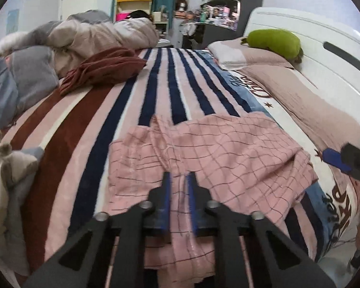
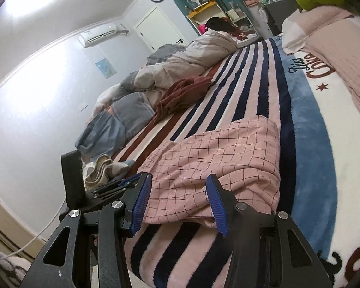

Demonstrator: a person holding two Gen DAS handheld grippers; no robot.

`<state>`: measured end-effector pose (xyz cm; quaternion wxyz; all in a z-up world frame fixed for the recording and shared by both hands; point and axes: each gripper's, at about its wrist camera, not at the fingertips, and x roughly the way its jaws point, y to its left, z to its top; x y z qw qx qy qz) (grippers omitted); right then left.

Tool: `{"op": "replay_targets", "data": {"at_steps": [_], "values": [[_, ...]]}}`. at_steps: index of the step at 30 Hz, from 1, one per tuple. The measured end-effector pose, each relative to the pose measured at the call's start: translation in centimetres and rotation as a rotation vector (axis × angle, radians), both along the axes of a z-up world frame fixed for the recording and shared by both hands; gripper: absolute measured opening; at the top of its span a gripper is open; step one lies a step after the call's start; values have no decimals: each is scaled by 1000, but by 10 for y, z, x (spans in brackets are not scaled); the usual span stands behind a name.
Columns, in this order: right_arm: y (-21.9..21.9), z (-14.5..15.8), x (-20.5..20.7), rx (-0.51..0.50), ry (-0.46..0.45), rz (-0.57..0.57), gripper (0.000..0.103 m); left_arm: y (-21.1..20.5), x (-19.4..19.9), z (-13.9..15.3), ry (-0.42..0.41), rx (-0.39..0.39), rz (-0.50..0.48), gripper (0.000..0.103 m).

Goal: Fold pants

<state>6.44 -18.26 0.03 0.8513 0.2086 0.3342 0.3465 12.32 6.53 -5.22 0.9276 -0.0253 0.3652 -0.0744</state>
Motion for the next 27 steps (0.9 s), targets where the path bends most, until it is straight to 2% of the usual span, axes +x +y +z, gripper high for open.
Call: {"op": "replay_targets", "data": {"at_steps": [2, 5, 7, 9, 11, 14, 17, 19, 20, 21, 23, 26, 27], "values": [[-1, 0, 2, 13, 5, -3, 44, -3, -3, 2, -21, 11, -1, 3], [-6, 2, 5, 9, 1, -14, 44, 7, -11, 15, -92, 14, 79, 2], [-9, 4, 6, -8, -4, -26, 44, 20, -15, 22, -105, 0, 118, 2], [-13, 6, 9, -28, -5, -37, 44, 30, -19, 23, -110, 34, 159, 2], [-16, 6, 12, -48, -7, -52, 44, 43, -20, 16, -81, 35, 191, 2], [-18, -4, 19, -97, 13, -78, 44, 58, -16, -5, 1, -50, 185, 4], [-14, -19, 25, -182, 40, -96, 44, 58, -16, -12, 11, -38, 182, 7], [-12, -28, 29, -205, 59, -91, 44, 59, -16, -10, 12, -43, 191, 26], [-11, -30, 31, -211, 65, -84, 44, 63, -15, -7, 5, -51, 193, 42], [-12, -30, 33, -214, 64, -84, 44, 69, -14, -4, -4, -70, 197, 49], [-14, -26, 39, -220, 52, -97, 45, 75, -8, 4, -15, -84, 201, 49], [-10, -15, 51, -257, 18, -115, 60, 77, 2, 13, -24, -126, 157, 58], [-6, -14, 56, -284, 14, -107, 60, 76, 4, 14, -23, -126, 154, 58]]}}
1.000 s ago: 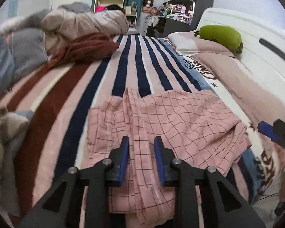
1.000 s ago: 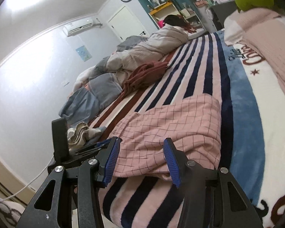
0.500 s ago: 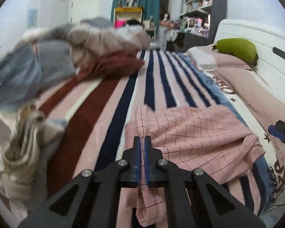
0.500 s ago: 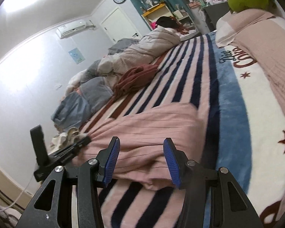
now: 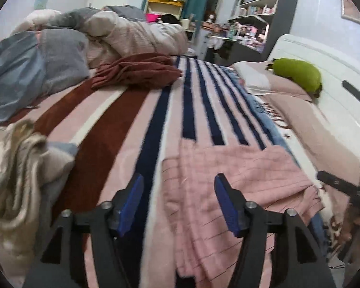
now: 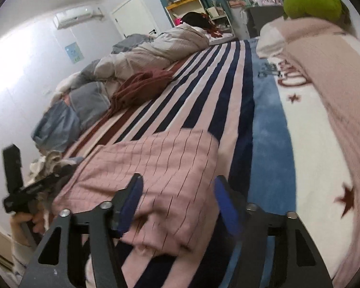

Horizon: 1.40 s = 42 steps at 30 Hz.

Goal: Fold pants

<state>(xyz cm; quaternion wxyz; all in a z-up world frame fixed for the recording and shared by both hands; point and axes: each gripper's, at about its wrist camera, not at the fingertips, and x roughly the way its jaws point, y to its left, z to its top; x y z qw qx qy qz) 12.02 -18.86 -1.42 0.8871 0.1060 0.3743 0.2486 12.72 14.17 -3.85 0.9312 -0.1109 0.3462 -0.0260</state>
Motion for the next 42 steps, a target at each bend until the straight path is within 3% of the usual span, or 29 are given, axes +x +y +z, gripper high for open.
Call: {"op": "replay_targets", "data": {"at_steps": [4, 7, 13, 18, 23, 27, 31, 34, 36, 37, 41, 42], "values": [[15, -5, 1, -65, 18, 69, 60, -12, -2, -1, 3, 7, -32, 58], [19, -3, -16, -93, -34, 164, 60, -24, -12, 1, -22, 14, -100, 58], [45, -3, -26, -319, -92, 304, 56, -27, -14, 0, -12, -3, -128, 58], [60, -9, -39, -534, -175, 393, 11, -25, -19, -6, 0, -2, -121, 58], [50, -10, -62, -552, -174, 451, 4, -23, -24, -9, 9, -2, -121, 58], [49, -11, -69, -564, -153, 470, 7, -21, -25, -12, 18, -1, -118, 58], [49, 14, -69, -440, -186, 497, 7, -18, -25, -9, 7, -4, -109, 58], [58, 30, -57, -379, -227, 480, 21, -16, -25, -7, 2, -5, -102, 58], [69, 28, -49, -418, -243, 497, 41, -15, -26, -6, 2, -8, -103, 58], [77, 22, -45, -460, -231, 528, 45, -15, -26, -6, 2, -5, -103, 58], [88, -6, -38, -538, -146, 609, 39, -14, -28, -7, 5, 5, -102, 58], [87, -12, -40, -561, -141, 612, 23, -13, -29, -7, 6, 3, -99, 58]]}}
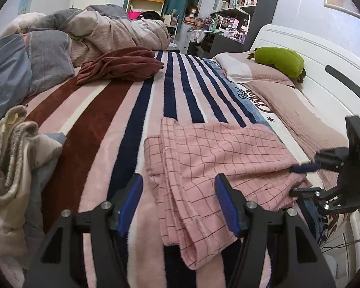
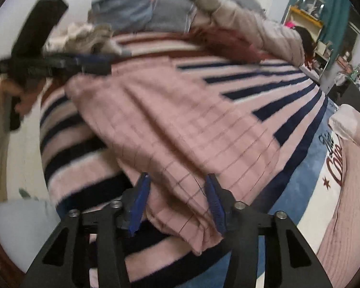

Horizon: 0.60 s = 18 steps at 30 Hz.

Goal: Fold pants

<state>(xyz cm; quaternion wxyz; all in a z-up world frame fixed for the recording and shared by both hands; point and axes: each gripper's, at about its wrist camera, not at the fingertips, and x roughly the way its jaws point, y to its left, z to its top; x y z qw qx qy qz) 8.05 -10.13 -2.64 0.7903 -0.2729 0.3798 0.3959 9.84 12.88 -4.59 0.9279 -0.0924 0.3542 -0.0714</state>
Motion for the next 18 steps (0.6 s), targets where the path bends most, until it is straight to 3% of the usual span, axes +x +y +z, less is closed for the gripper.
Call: {"op": "replay_targets", "data": {"at_steps": [2, 10, 14, 17, 18], "values": [[-4, -4, -4, -15, -3, -6, 4, 2, 0, -1, 2, -7, 2, 58], [-24, -18, -22, 62, 91, -57, 4, 3, 9, -16, 42, -26, 8, 58], [-29, -19, -24, 109, 126, -86, 11, 9, 13, -19, 54, -42, 20, 58], [-36, -3, -23, 176, 183, -82, 33, 18, 15, -11, 28, -43, 40, 59], [-38, 5, -24, 205, 190, -80, 35, 23, 16, -7, 19, -53, 47, 60]]}}
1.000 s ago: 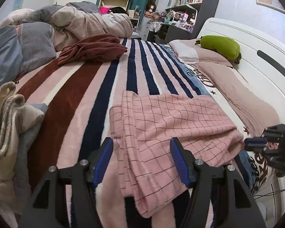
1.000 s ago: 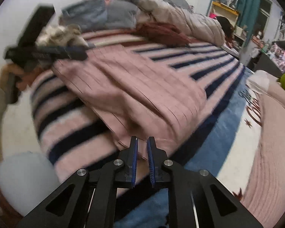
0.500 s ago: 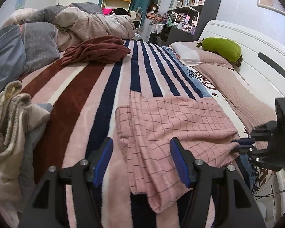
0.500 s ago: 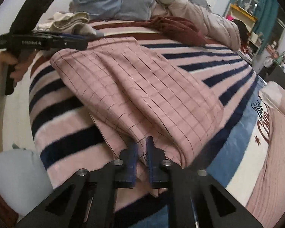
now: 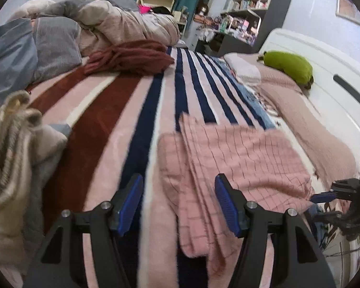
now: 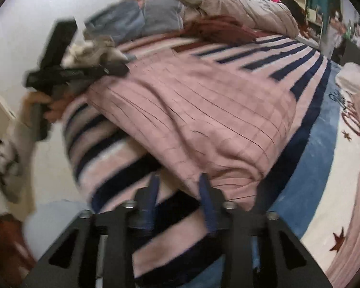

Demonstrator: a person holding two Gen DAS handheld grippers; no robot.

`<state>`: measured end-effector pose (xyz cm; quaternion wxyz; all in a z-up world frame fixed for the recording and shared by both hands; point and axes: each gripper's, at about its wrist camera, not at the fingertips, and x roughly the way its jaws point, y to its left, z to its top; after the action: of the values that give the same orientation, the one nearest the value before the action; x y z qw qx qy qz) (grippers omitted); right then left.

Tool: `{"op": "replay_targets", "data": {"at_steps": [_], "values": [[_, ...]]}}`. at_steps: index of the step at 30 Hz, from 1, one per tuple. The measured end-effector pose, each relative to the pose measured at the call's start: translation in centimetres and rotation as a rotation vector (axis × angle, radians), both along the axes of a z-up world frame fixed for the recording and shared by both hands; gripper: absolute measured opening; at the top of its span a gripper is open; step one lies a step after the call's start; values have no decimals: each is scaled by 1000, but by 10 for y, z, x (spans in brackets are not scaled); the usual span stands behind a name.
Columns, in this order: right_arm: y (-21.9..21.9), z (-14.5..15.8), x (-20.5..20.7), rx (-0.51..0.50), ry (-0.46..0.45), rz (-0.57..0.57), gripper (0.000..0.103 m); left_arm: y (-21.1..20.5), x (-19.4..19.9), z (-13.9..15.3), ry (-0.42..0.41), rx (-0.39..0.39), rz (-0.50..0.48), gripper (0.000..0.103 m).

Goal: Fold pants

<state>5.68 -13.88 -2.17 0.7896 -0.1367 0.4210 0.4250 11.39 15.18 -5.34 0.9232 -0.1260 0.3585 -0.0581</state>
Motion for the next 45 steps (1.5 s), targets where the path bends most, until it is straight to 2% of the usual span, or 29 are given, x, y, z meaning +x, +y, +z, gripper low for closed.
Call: {"op": "replay_targets", "data": {"at_steps": [2, 5, 9, 11, 15, 18, 20, 23, 25, 26, 28, 30, 33, 45], "values": [[-9, 20, 4, 80, -7, -23, 38, 10, 4, 6, -18, -37, 9, 62], [-25, 38, 26, 160, -20, -154, 56, 15, 15, 5, -7, -82, -10, 62], [-43, 27, 63, 184, 8, -332, 59, 13, 31, -11, 48, -143, -21, 62], [-50, 8, 79, 222, 84, -384, 59, 13, 36, -23, 75, -164, -17, 62], [-55, -29, 96, 276, 221, -394, 60, 18, 41, -49, 128, -256, -32, 62], [-51, -44, 101, 293, 270, -379, 59, 16, 41, -52, 121, -253, -44, 62], [-50, -54, 106, 300, 302, -364, 52, 13, 41, -51, 123, -267, -67, 62], [-48, -57, 103, 294, 288, -349, 46, 7, 43, -51, 136, -304, -113, 49], [-46, -54, 101, 283, 270, -342, 39, 0, 43, -49, 131, -264, -111, 45], [-44, -52, 99, 275, 259, -338, 34, -1, 42, -48, 128, -256, -114, 36], [-38, -46, 92, 249, 213, -318, 28, -4, 40, -43, 117, -238, -110, 29], [-34, -38, 86, 227, 171, -306, 24, -8, 36, -35, 97, -183, -105, 21], [-30, -29, 82, 220, 135, -308, 22, -11, 31, -26, 74, -138, -101, 17], [-2, 31, 60, 228, 20, -279, 20, 7, 0, 34, -54, -82, -113, 14]]}}
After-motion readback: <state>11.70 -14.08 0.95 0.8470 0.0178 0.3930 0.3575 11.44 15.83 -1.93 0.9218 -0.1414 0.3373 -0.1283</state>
